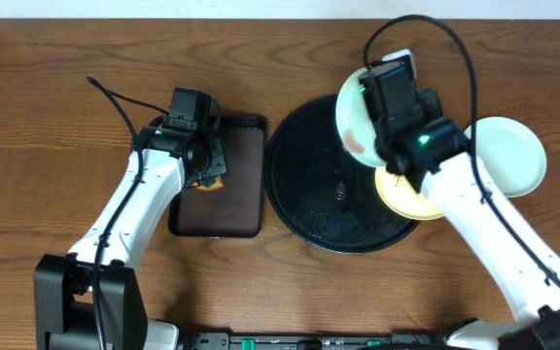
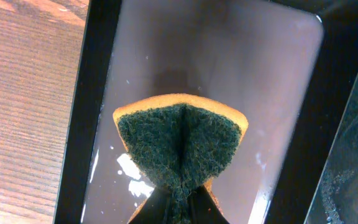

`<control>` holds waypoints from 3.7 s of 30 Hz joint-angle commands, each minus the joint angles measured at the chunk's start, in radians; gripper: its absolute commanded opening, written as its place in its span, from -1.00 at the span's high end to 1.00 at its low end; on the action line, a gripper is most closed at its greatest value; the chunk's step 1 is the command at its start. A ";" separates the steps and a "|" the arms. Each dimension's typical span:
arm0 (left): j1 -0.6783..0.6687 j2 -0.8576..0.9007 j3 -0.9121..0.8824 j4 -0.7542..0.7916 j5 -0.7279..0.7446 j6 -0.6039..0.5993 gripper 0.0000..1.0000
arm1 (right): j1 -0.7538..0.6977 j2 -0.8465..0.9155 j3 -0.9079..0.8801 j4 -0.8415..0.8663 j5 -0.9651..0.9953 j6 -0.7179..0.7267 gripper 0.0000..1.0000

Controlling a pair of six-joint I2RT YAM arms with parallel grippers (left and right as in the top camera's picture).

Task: Clean dirty plates on tray and stack at the side
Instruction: 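Lift the pale green plate with right gripper and stack it on the right plate, then move right gripper to the yellow plate rim and grip it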

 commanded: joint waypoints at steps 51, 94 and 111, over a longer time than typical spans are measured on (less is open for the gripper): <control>0.003 0.005 -0.007 0.003 -0.015 -0.002 0.85 | -0.882 0.103 0.017 -0.004 -1.088 0.245 0.98; 0.003 0.005 -0.010 -0.011 -0.011 -0.002 0.85 | -0.909 0.159 0.111 -0.504 -0.865 0.157 0.11; 0.003 0.005 -0.049 0.018 -0.012 -0.002 0.84 | -0.674 0.159 -0.056 -0.386 -0.658 0.254 0.40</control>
